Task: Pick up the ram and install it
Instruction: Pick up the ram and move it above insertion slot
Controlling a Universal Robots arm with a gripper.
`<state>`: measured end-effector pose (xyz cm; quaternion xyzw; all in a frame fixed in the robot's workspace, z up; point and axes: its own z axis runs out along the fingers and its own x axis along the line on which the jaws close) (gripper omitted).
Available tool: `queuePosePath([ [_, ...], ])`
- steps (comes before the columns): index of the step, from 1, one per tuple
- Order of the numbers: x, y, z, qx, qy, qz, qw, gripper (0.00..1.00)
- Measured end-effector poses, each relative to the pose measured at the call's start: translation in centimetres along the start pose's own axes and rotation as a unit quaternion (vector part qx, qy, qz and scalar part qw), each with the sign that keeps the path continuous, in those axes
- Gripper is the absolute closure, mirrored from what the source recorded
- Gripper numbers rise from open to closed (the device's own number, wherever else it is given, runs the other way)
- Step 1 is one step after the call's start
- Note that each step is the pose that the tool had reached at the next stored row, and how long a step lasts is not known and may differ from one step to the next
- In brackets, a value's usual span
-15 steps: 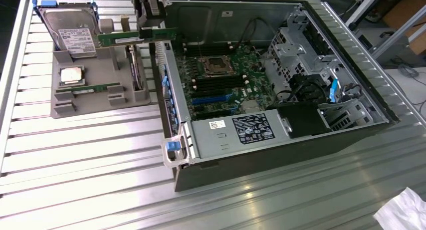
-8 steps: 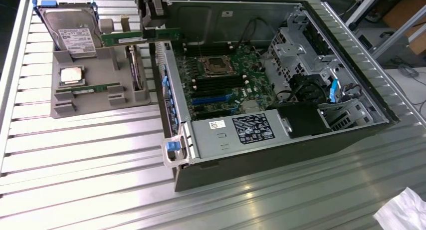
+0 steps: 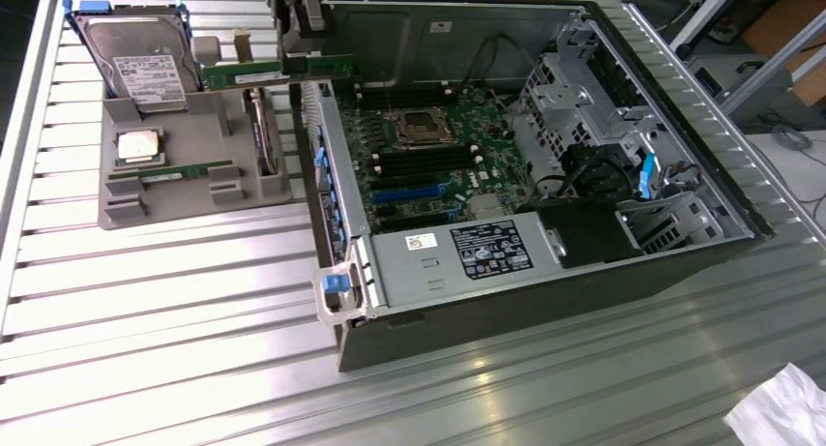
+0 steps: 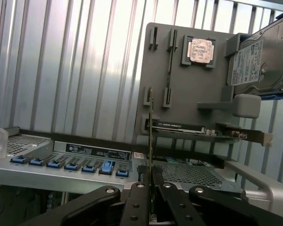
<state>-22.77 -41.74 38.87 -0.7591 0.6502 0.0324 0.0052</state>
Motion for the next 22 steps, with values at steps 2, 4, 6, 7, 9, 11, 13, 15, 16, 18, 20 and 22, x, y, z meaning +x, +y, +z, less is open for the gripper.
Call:
queuePosePath([
  [2,0.0,-0.14,-0.01,-0.0004,-0.0001,0.0,1.0,0.87],
  [4,0.0,-0.27,-0.01,-0.0007,-0.0001,0.0,1.0,0.87],
  [6,0.1,-0.38,-0.02,-0.001,-0.0002,0.0,1.0,0.87],
  [7,0.1,-0.46,-0.02,-0.0012,-0.0002,0.0,1.0,0.87],
  [9,0.1,-0.59,-0.02,-0.0015,-0.0003,0.0,1.0,0.87],
  [11,0.1,-0.74,-0.03,-0.0018,-0.0003,0.0,1.0,0.87],
  [13,0.1,-0.9,-0.04,-0.0022,-0.0004,0.0,1.0,0.87],
  [15,0.2,-0.99,-0.04,-0.0024,-0.0004,0.0,1.0,0.87],
  [16,0.2,-1.04,-0.05,-0.0026,-0.0004,0.0,1.0,0.87],
  [18,0.2,-1.18,-0.05,-0.0029,-0.0005,0.0,1.0,0.87],
  [20,0.2,-1.32,-0.06,-0.0032,-0.0005,0.0,1.0,0.87],
  [22,0.2,-1.41,-0.06,-0.0035,-0.0005,0.0,1.0,0.87],
])
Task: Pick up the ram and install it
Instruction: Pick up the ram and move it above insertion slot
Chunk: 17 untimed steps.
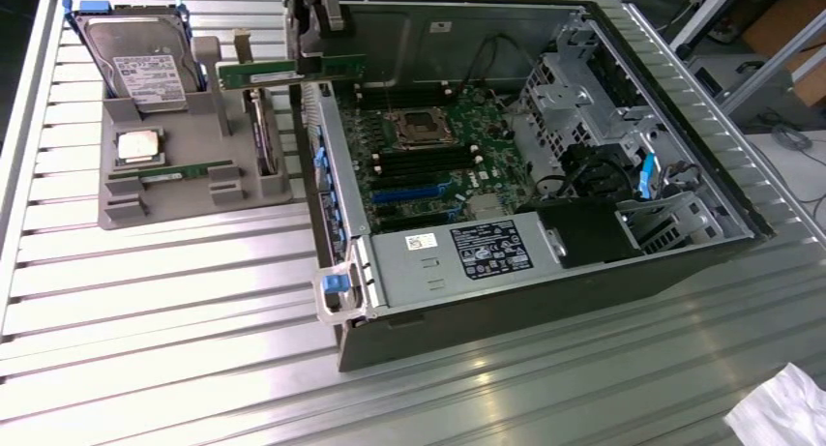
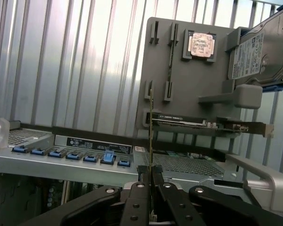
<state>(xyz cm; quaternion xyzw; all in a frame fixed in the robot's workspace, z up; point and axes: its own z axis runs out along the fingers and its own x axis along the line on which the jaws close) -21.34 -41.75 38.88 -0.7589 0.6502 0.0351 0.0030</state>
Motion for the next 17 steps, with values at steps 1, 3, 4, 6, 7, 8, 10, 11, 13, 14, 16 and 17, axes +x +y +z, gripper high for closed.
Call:
queuePosePath([
  [1,0.01,-0.04,0.0,-0.0001,0.0,0.0,1.0,0.87],
  [3,0.02,-0.14,0.0,-0.0003,-0.0001,0.0,1.0,0.87],
  [4,0.03,-0.18,-0.01,-0.0004,-0.0001,0.0,1.0,0.87],
  [6,0.04,-0.27,-0.01,-0.0006,-0.0001,0.0,1.0,0.87],
  [7,0.05,-0.33,-0.02,-0.0007,-0.0001,0.0,1.0,0.87],
  [8,0.06,-0.41,-0.02,-0.0009,-0.0002,0.0,1.0,0.87],
  [10,0.08,-0.53,-0.03,-0.0012,-0.0002,0.0,1.0,0.87],
  [11,0.09,-0.58,-0.03,-0.0013,-0.0002,0.0,1.0,0.87],
  [13,0.11,-0.71,-0.03,-0.0016,-0.0003,0.0,1.0,0.87],
  [14,0.12,-0.78,-0.04,-0.0017,-0.0003,0.0,1.0,0.87],
  [16,0.13,-0.84,-0.04,-0.0019,-0.0003,0.0,1.0,0.87],
  [17,0.14,-0.91,-0.04,-0.002,-0.0003,0.0,1.0,0.87],
])
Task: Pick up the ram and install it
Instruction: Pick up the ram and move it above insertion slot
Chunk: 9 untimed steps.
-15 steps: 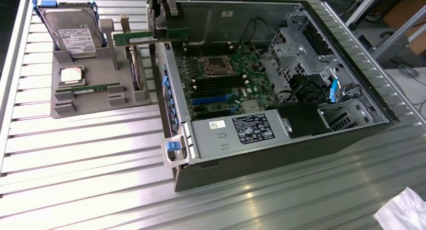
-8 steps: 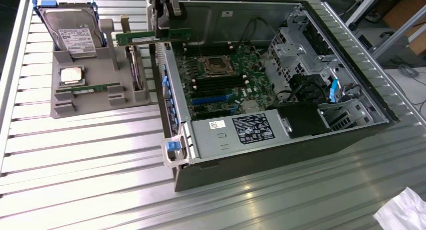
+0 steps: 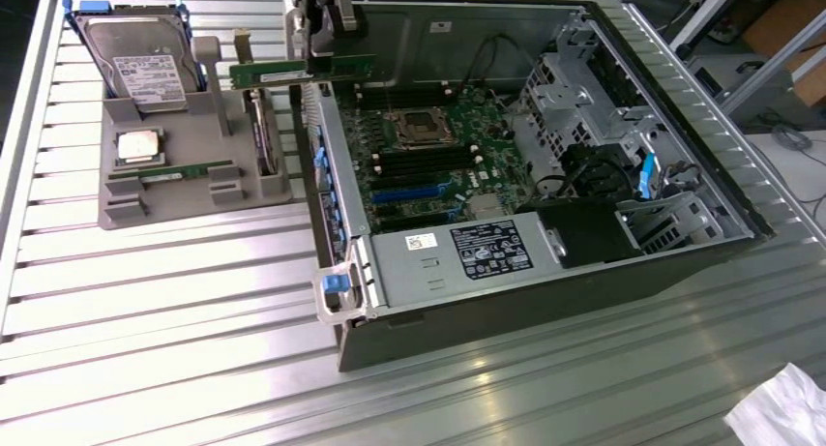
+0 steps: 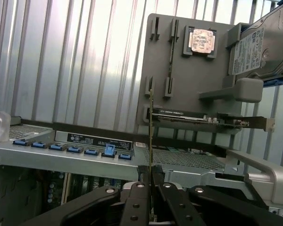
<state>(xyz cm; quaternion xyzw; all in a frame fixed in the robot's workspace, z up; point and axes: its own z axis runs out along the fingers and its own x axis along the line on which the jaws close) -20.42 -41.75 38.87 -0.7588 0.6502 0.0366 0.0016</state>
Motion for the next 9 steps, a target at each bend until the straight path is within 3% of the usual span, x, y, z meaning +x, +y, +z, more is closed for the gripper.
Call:
queuePosePath([
  [9,0.09,-0.59,-0.03,-0.0012,-0.0002,0.0,1.0,0.87],
])
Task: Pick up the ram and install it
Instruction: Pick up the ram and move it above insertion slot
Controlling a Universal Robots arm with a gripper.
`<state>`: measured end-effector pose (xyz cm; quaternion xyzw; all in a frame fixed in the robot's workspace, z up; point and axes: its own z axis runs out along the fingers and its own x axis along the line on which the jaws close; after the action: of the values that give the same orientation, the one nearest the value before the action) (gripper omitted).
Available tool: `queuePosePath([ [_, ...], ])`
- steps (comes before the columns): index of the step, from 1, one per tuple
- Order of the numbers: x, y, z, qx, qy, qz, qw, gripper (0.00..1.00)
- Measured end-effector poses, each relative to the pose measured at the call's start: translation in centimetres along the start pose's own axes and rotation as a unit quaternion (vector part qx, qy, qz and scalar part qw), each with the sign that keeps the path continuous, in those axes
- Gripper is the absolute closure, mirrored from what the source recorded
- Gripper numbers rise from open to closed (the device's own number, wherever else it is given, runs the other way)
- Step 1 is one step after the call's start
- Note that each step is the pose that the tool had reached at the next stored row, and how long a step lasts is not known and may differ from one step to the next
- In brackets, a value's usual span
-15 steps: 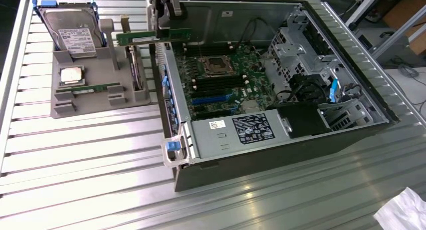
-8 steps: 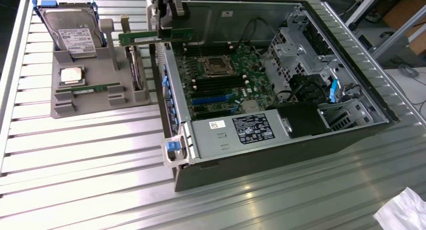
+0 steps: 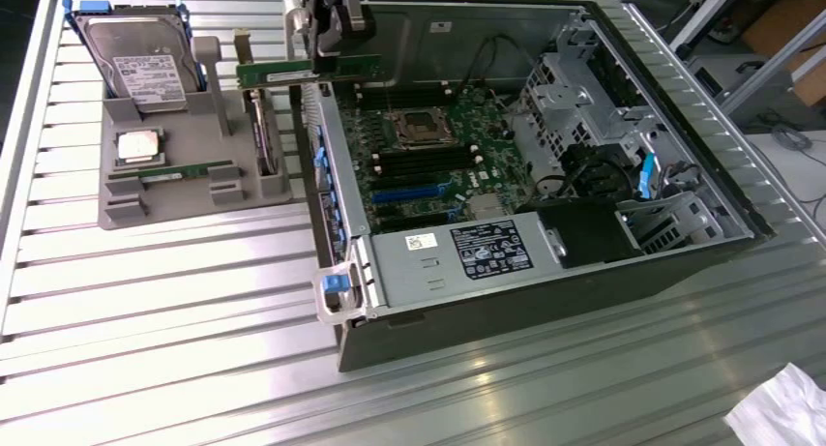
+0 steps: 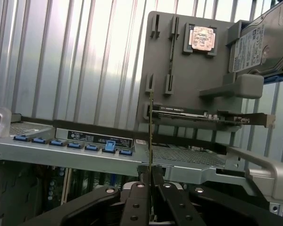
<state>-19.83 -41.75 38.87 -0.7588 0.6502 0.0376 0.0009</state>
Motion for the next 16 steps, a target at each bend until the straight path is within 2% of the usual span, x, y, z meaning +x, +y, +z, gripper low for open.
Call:
queuePosePath([
  [16,0.15,-0.95,-0.06,-0.0025,-0.0003,0.0,1.0,0.87],
])
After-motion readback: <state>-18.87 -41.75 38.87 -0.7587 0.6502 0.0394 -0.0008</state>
